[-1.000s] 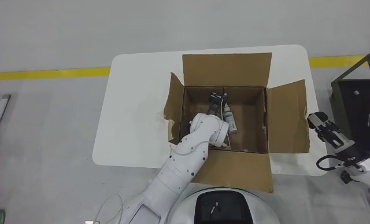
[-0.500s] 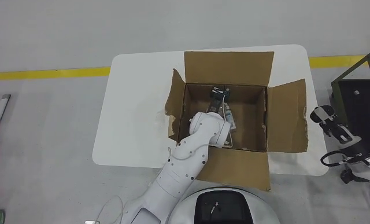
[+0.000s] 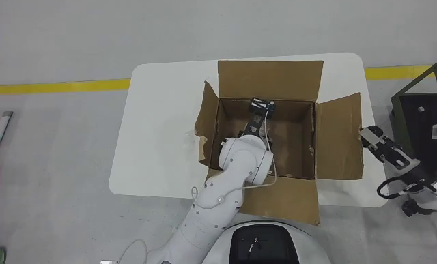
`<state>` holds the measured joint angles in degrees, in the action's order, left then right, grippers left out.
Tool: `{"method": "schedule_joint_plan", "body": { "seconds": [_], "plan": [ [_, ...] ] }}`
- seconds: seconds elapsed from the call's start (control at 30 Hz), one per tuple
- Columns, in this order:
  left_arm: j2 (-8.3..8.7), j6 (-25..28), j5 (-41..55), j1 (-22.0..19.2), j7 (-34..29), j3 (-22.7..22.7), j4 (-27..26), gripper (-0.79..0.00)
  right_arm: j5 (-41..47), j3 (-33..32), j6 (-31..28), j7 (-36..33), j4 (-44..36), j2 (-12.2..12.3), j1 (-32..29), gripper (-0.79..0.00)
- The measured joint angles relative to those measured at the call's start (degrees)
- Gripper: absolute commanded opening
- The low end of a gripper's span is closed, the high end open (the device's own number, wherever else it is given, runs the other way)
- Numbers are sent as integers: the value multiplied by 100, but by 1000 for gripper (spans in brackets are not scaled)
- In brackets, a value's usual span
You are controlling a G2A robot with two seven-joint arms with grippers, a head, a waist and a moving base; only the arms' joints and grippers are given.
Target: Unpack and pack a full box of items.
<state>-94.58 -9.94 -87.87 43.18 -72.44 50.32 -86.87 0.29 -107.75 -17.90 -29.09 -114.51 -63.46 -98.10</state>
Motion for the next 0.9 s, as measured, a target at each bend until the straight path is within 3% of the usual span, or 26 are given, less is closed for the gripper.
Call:
{"method": "schedule_joint_plan", "body": {
  "seconds": [0.03,0.07,0.1,0.43,0.9],
  "plan": [
    [-2,13,-19,9,-7,6,-45,-785,-29,67,-1,14,22,-2,11,-508],
    [-6,33,-44,20,-14,14,-106,-785,-127,137,-1,16,50,-2,30,-600],
    [-10,48,-60,27,-20,18,-154,-785,-244,185,-2,8,71,-1,45,-785],
    [-29,142,-254,122,-65,176,-598,-785,-376,230,-27,155,216,-2,118,-785],
    [4,335,-435,344,-494,815,-2312,-785,-370,-384,-380,-152,234,65,103,-785]
  ]
}}
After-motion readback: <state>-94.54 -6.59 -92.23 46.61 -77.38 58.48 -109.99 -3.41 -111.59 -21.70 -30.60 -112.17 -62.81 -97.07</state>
